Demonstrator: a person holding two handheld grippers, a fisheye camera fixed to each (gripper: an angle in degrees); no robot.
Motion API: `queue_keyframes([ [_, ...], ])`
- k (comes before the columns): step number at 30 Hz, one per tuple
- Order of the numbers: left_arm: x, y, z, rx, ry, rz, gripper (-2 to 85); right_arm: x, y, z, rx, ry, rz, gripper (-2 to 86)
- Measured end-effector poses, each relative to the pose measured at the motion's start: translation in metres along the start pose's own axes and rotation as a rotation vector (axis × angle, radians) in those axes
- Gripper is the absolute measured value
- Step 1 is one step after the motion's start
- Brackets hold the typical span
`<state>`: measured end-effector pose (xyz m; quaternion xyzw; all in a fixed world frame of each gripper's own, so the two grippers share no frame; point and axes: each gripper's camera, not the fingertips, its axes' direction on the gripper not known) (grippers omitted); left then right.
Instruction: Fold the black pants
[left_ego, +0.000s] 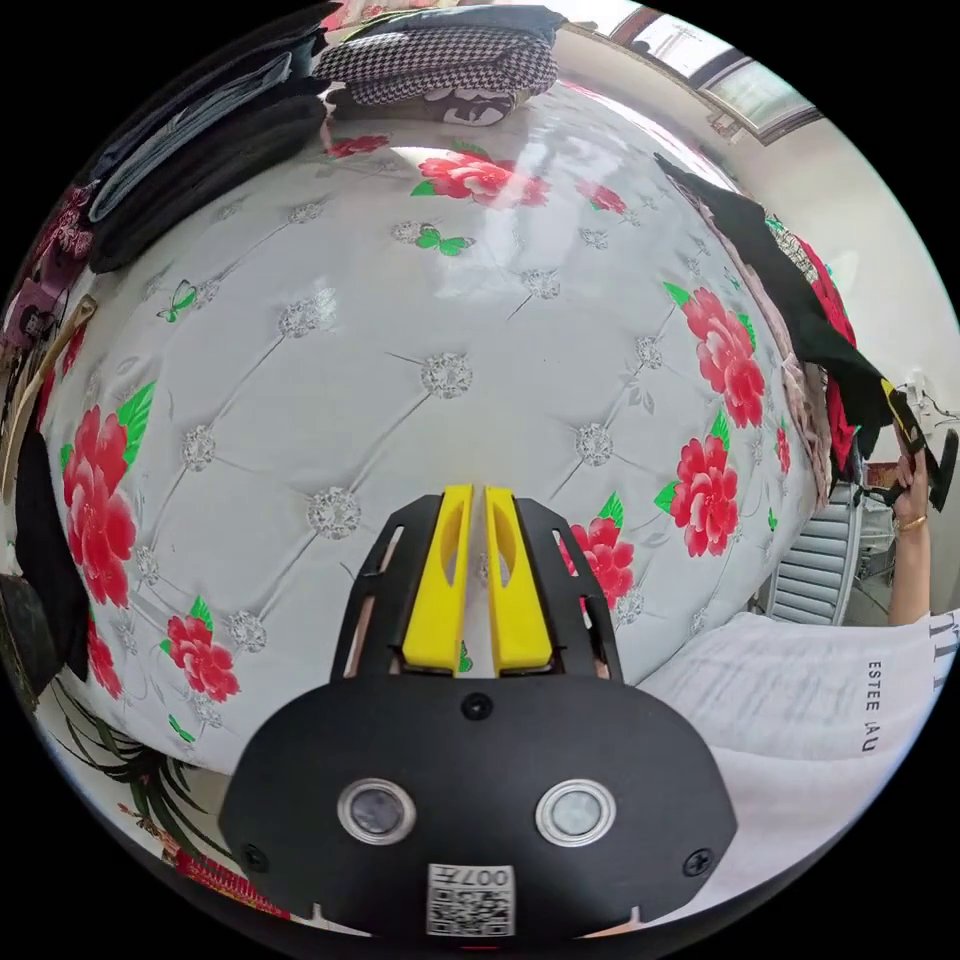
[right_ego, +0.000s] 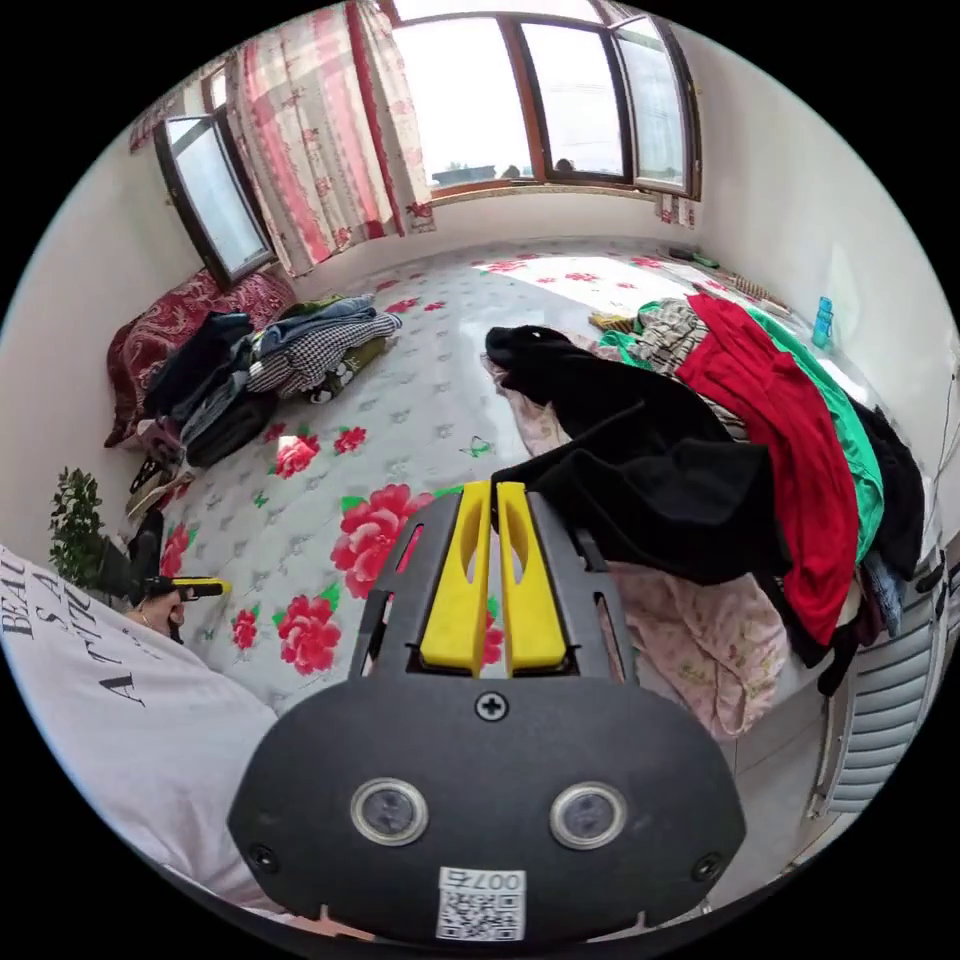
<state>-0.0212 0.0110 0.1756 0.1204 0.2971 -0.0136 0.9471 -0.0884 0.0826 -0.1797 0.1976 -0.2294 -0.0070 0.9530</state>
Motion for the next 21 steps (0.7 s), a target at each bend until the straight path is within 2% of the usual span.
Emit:
queue_keyframes([
  [4, -0.012, 0.025, -0.011, 0.111, 0.148, -0.034, -0.5, -0.131, -0.009, 0.036, 0.008, -0.370, -0.223, -0.2],
  [6, -0.022, 0.044, -0.020, 0.171, 0.174, -0.036, -0.6, -0.230, -0.011, 0.069, -0.085, -0.633, -0.413, 0.0],
  [9, -0.053, 0.075, -0.032, 0.240, 0.174, -0.086, -0.8, -0.330, 0.004, 0.098, -0.246, -0.807, -0.606, 0.6],
  [13, -0.120, 0.133, -0.047, 0.269, 0.056, -0.293, -0.9, -0.357, 0.014, 0.104, -0.253, -0.783, -0.670, 2.6],
  [18, -0.205, 0.253, -0.064, 0.329, -0.013, -0.538, 0.0, -0.271, 0.019, 0.152, -0.354, -0.483, -0.343, 5.2],
  [21, -0.212, 0.295, -0.071, 0.343, -0.027, -0.570, 3.9, -0.221, 0.014, 0.163, -0.384, -0.302, -0.225, 6.1],
])
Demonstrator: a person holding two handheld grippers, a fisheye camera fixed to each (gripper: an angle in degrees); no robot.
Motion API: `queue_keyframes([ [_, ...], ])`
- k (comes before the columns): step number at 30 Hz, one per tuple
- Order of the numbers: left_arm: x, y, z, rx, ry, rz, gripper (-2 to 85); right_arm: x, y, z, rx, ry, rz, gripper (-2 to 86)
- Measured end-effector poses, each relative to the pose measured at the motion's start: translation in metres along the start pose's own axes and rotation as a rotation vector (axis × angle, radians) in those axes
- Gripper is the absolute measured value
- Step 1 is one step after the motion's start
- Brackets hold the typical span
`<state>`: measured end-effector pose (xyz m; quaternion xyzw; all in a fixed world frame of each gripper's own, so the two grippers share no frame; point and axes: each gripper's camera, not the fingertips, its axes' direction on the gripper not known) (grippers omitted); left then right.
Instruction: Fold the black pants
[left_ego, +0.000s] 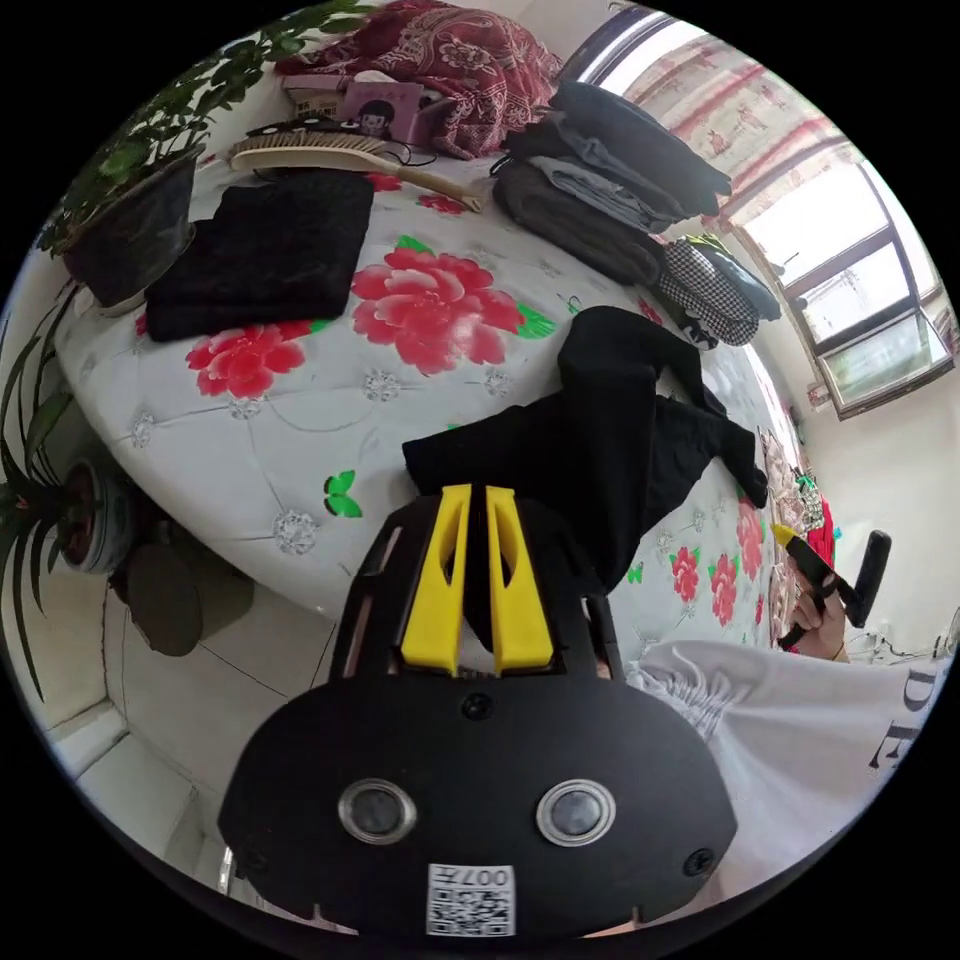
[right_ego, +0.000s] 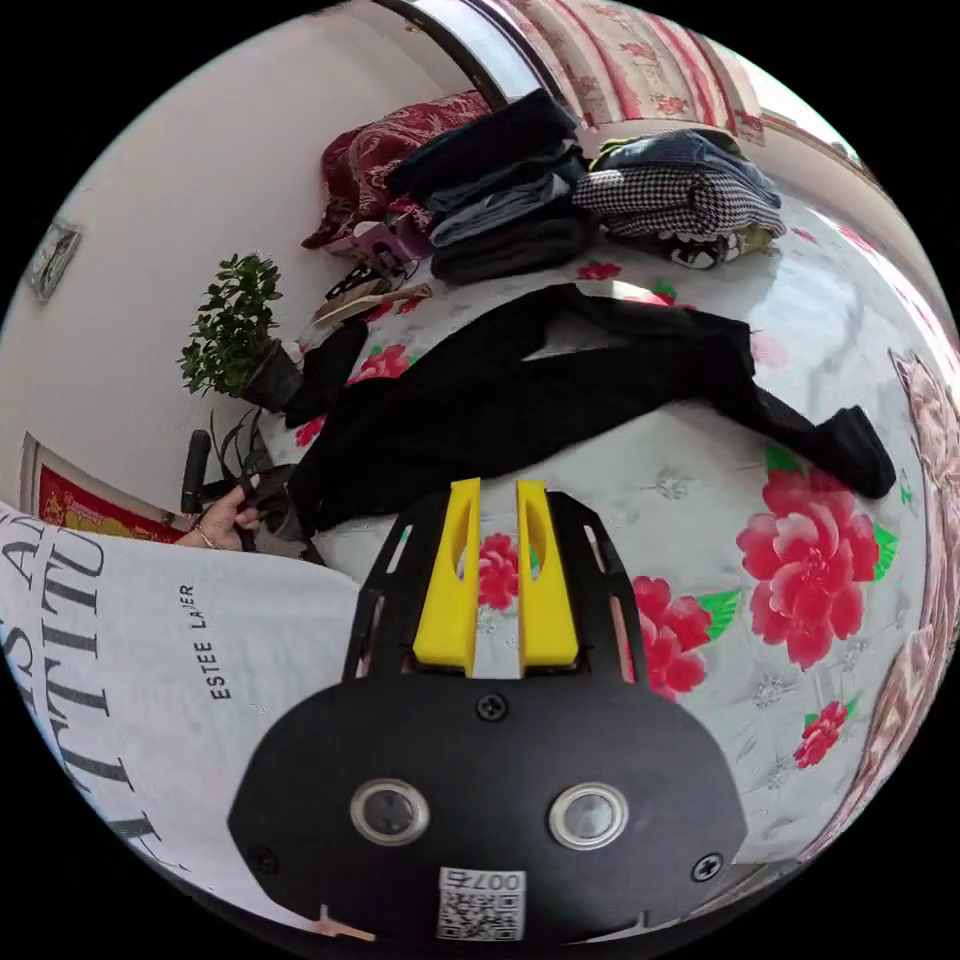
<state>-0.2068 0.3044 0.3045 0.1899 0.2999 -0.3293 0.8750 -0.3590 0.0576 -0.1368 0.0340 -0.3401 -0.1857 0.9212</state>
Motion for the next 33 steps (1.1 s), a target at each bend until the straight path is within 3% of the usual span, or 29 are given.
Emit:
queue_keyframes([
  [4, -0.001, 0.024, -0.020, 0.047, 0.001, 0.081, 7.8, 0.037, -0.019, -0.025, 0.042, 0.212, 0.041, 6.9],
  [8, 0.038, 0.036, -0.015, 0.032, 0.143, 0.336, 13.6, 0.076, -0.068, -0.038, 0.037, 0.367, 0.078, 8.1],
  [11, 0.072, 0.039, 0.025, -0.056, 0.019, 0.440, 13.3, 0.097, -0.110, -0.030, 0.006, 0.435, 0.066, 8.4],
  [14, 0.075, 0.025, 0.071, -0.168, -0.140, 0.333, 6.8, 0.113, -0.145, -0.006, -0.072, 0.459, 0.048, 8.5],
  [20, 0.046, -0.004, 0.061, -0.155, -0.162, 0.204, 2.1, 0.142, -0.142, 0.058, -0.323, 0.407, 0.061, 5.8],
  [21, 0.038, -0.007, 0.051, -0.135, -0.187, 0.184, 1.7, 0.137, -0.128, 0.046, -0.256, 0.388, 0.036, 4.2],
  [25, 0.017, -0.011, 0.026, -0.070, -0.203, 0.129, 1.0, 0.127, -0.063, 0.024, -0.290, 0.407, 0.023, 1.2],
  [28, 0.011, -0.012, 0.027, -0.065, -0.217, 0.127, 0.8, 0.114, -0.002, 0.005, -0.427, 0.444, -0.018, 0.3],
  [31, 0.011, -0.016, 0.039, -0.067, -0.231, 0.149, 0.5, 0.118, 0.038, -0.002, -0.805, 0.168, 0.026, 0.1],
  [32, 0.010, -0.019, 0.044, -0.067, -0.225, 0.157, 0.5, 0.120, 0.041, -0.013, -0.858, 0.099, 0.050, 0.0],
  [33, 0.010, -0.022, 0.050, -0.066, -0.225, 0.154, 0.5, 0.116, 0.031, -0.035, -0.764, 0.150, 0.019, 0.1],
])
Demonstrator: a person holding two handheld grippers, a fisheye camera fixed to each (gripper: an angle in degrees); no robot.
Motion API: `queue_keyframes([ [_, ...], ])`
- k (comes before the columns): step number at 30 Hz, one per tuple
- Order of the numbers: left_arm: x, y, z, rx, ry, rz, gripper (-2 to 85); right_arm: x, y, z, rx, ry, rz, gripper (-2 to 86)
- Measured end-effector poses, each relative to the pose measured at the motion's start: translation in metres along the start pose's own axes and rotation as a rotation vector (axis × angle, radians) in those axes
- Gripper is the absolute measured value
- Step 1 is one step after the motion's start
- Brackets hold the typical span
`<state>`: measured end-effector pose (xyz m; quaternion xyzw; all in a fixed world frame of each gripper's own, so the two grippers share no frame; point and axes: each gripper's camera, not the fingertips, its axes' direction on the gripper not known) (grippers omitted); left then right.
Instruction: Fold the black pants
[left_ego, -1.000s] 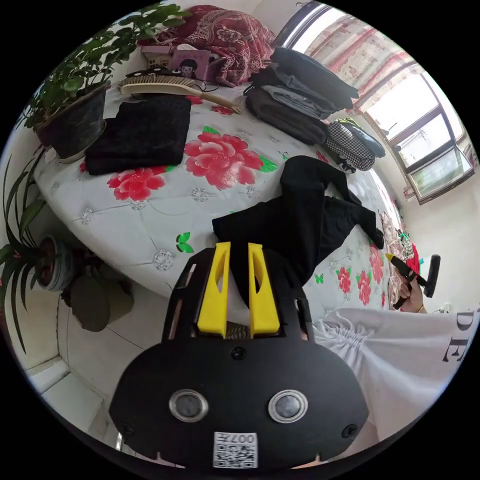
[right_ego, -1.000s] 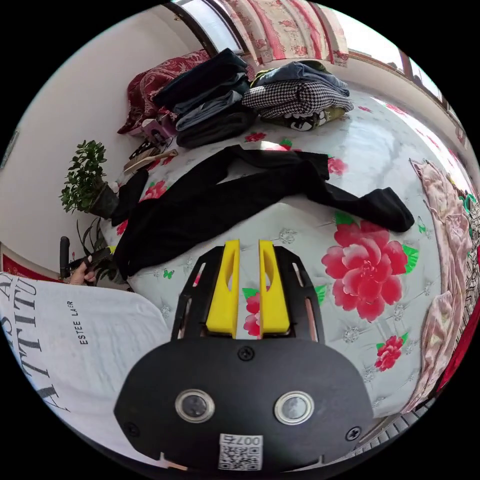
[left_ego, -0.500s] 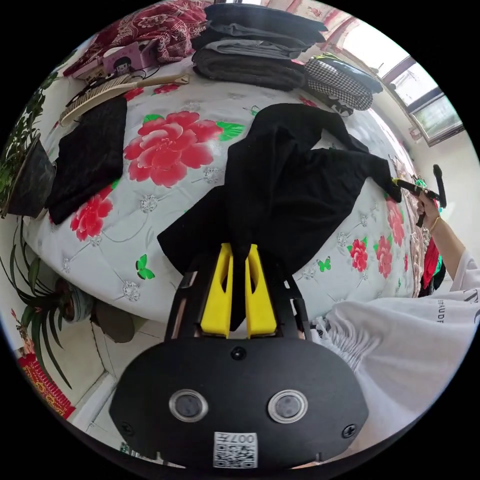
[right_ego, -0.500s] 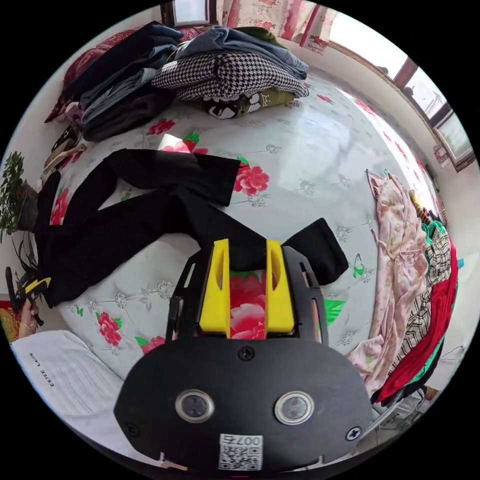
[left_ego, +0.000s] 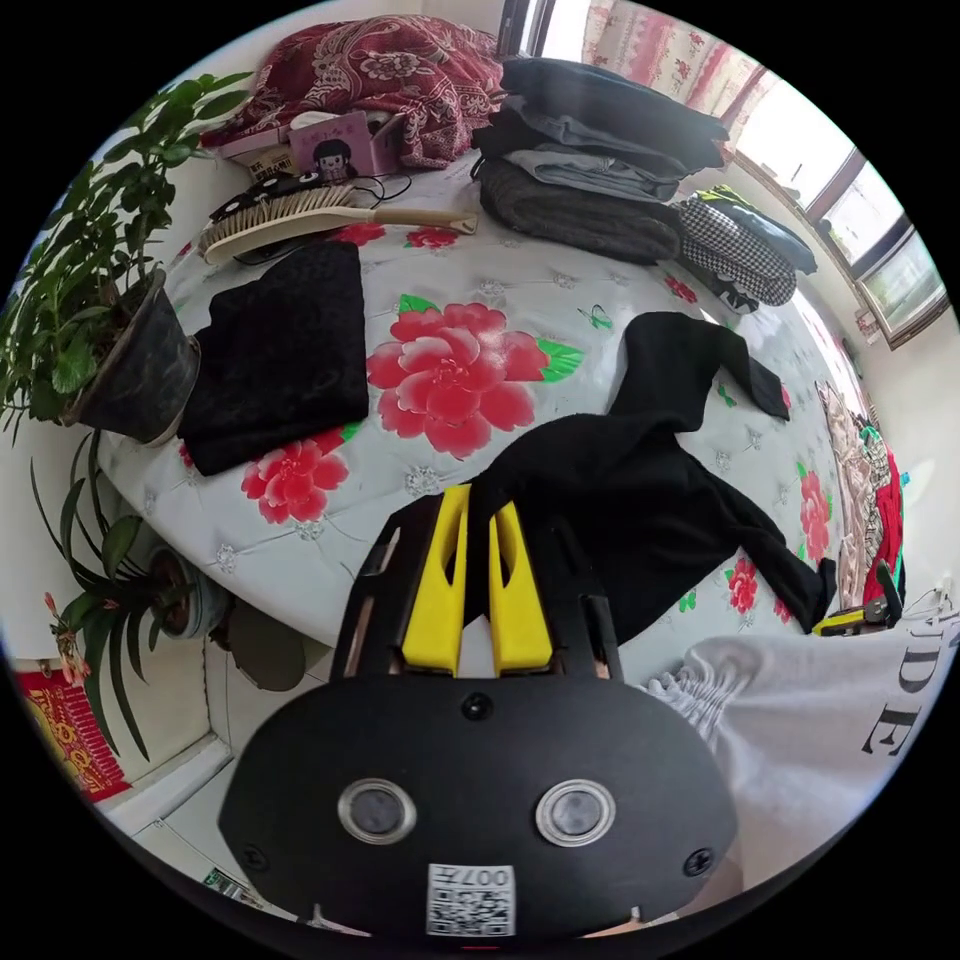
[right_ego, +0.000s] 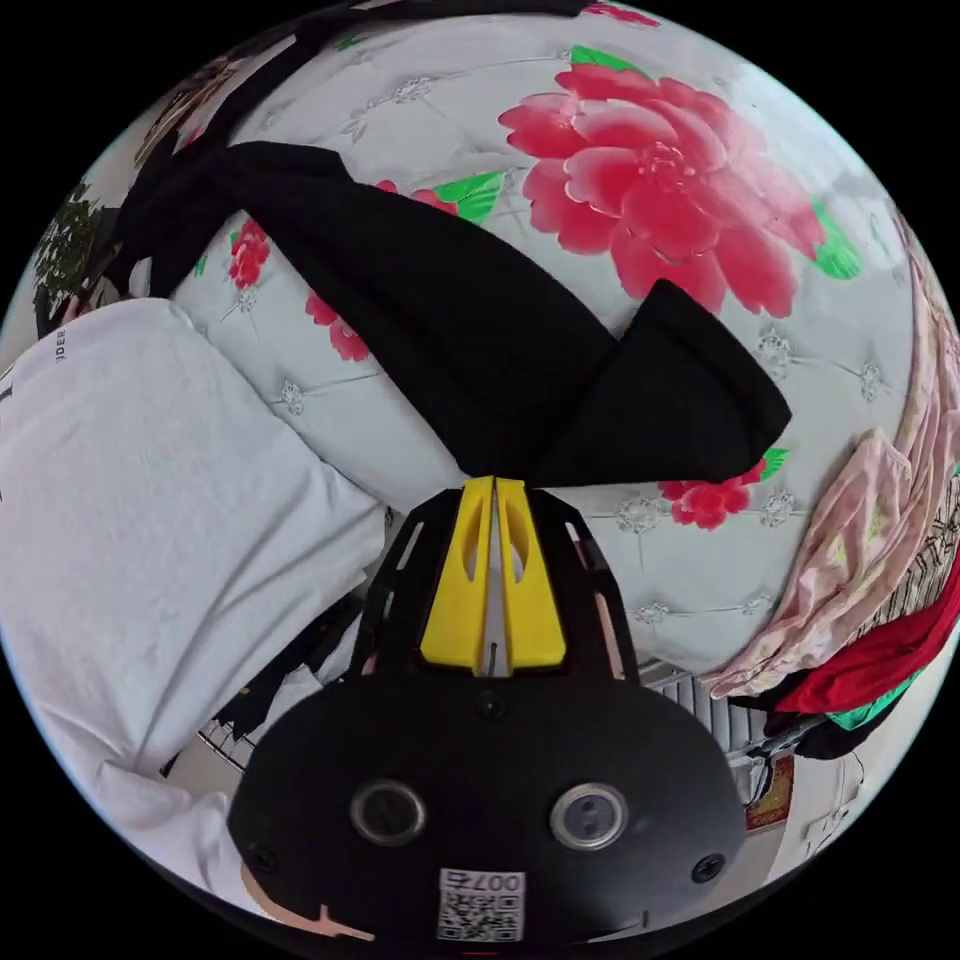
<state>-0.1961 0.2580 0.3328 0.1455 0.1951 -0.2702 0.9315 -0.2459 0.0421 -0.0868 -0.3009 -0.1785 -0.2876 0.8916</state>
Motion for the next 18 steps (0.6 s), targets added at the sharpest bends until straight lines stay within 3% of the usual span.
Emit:
queue_keyframes([
  [1, 0.000, -0.002, 0.002, 0.000, -0.004, -0.003, 0.5, -0.001, 0.001, -0.015, 0.068, 0.022, -0.003, 0.1],
  [5, -0.007, -0.009, 0.011, 0.003, 0.003, -0.016, 0.3, -0.005, -0.028, -0.120, 0.648, 0.102, -0.007, 1.0],
  [7, -0.009, -0.009, 0.011, 0.002, 0.012, -0.017, 0.4, -0.013, -0.065, -0.138, 0.793, 0.182, -0.052, 1.8],
  [10, -0.008, -0.001, 0.010, -0.009, 0.011, -0.013, 0.6, -0.026, -0.158, -0.141, 0.763, 0.319, -0.138, 2.9],
  [15, -0.006, 0.026, -0.001, 0.001, 0.011, -0.016, 0.8, -0.023, -0.273, -0.104, 0.424, 0.310, -0.182, 3.3],
  [18, -0.008, 0.040, -0.003, 0.004, 0.006, -0.029, 0.7, -0.024, -0.260, -0.102, 0.497, 0.334, -0.171, 0.9],
])
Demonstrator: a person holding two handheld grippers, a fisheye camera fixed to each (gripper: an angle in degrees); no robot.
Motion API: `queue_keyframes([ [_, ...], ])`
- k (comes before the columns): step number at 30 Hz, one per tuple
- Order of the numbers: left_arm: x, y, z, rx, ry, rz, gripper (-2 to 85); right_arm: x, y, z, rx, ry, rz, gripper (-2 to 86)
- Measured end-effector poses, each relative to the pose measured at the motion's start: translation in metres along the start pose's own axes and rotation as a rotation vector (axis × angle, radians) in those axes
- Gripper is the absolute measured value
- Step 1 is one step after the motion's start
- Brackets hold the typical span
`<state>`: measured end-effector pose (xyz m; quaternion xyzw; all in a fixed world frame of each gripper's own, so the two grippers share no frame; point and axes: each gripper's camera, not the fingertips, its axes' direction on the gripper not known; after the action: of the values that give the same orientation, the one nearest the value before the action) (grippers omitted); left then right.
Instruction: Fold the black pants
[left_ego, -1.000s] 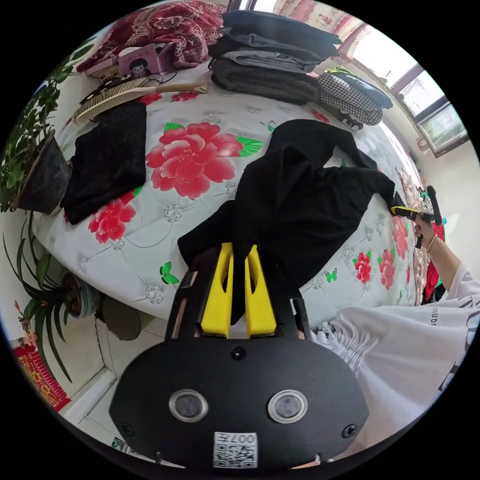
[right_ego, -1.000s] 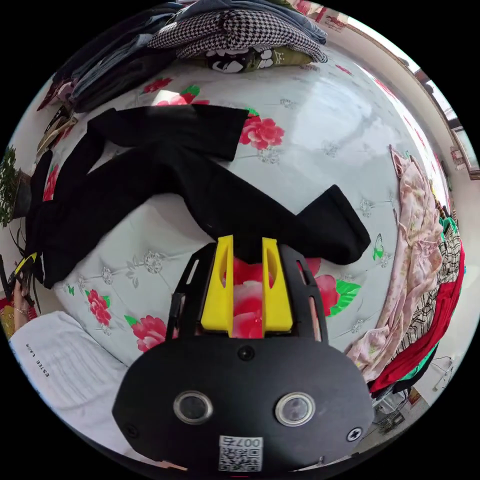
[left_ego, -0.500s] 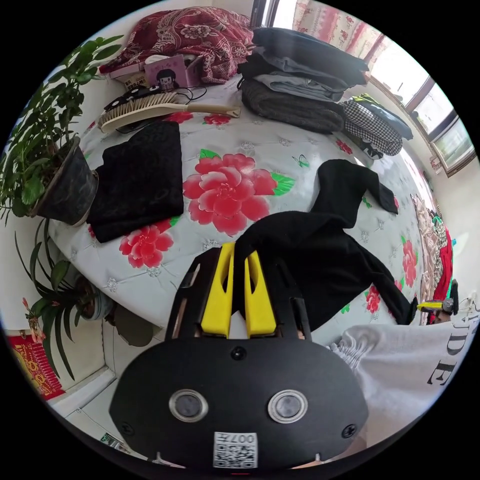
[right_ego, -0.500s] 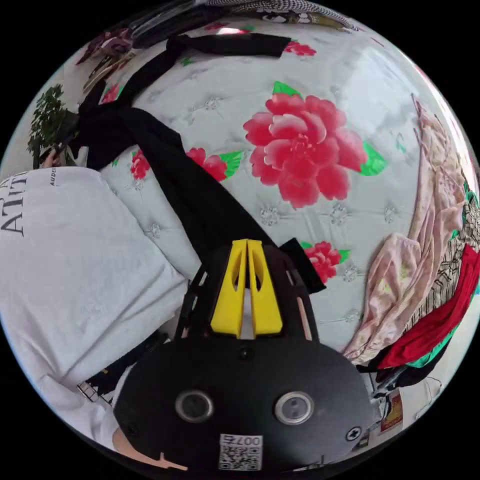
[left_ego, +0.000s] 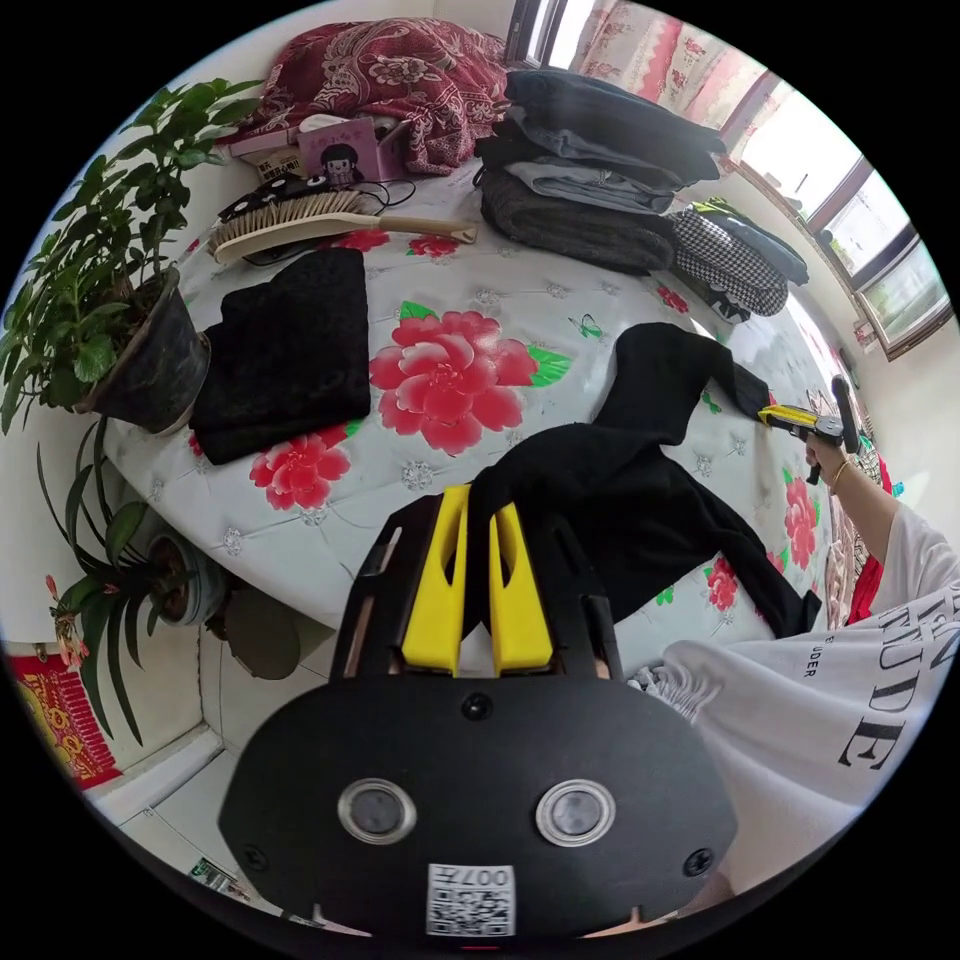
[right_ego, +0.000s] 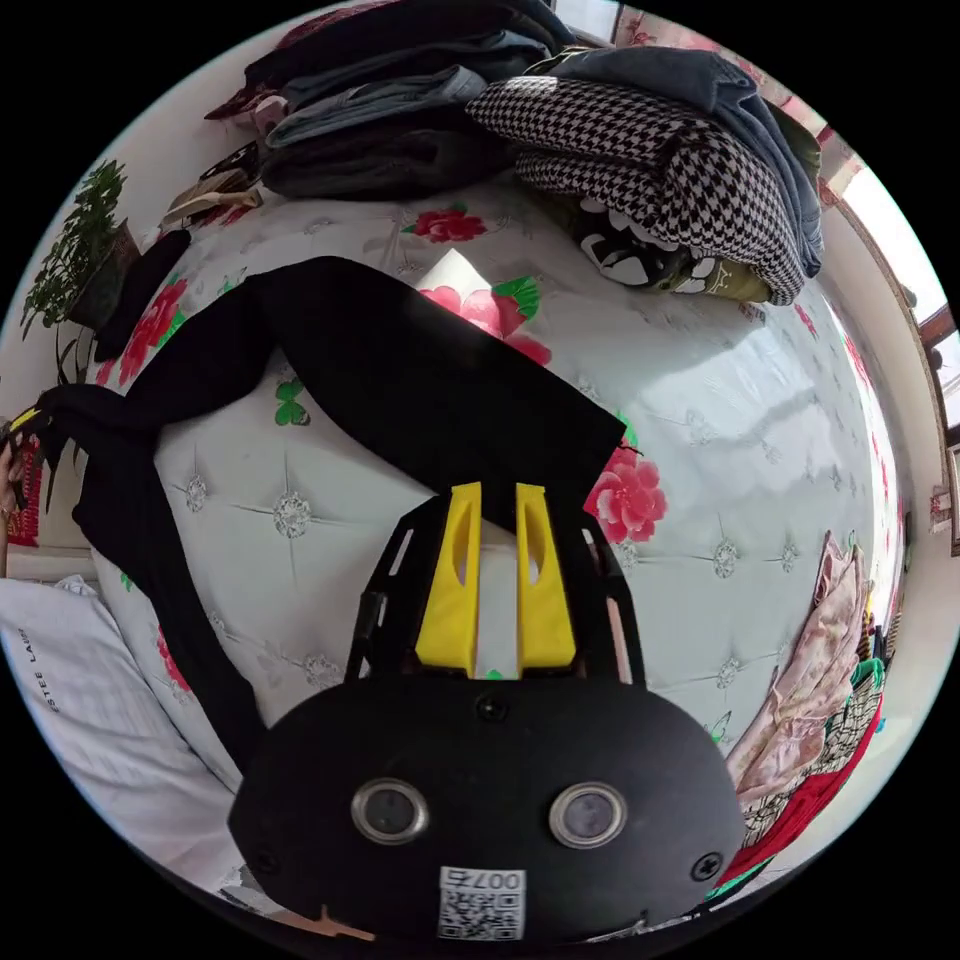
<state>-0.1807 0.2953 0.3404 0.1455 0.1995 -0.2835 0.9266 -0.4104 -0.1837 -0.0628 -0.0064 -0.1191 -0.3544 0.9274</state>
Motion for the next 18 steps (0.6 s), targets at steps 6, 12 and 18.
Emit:
queue_keyframes([
  [6, -0.010, 0.009, -0.006, 0.034, 0.030, 0.007, 0.0, 0.014, 0.105, -0.074, 0.191, 0.035, 0.165, 0.0],
  [12, -0.052, 0.016, -0.057, 0.138, 0.326, 0.015, -0.5, 0.043, 0.308, -0.235, 0.514, 0.038, 0.447, -0.2],
  [18, -0.087, -0.035, -0.031, 0.067, 0.564, -0.045, -0.4, 0.112, 0.377, -0.285, 0.480, -0.136, 0.682, -0.2],
])
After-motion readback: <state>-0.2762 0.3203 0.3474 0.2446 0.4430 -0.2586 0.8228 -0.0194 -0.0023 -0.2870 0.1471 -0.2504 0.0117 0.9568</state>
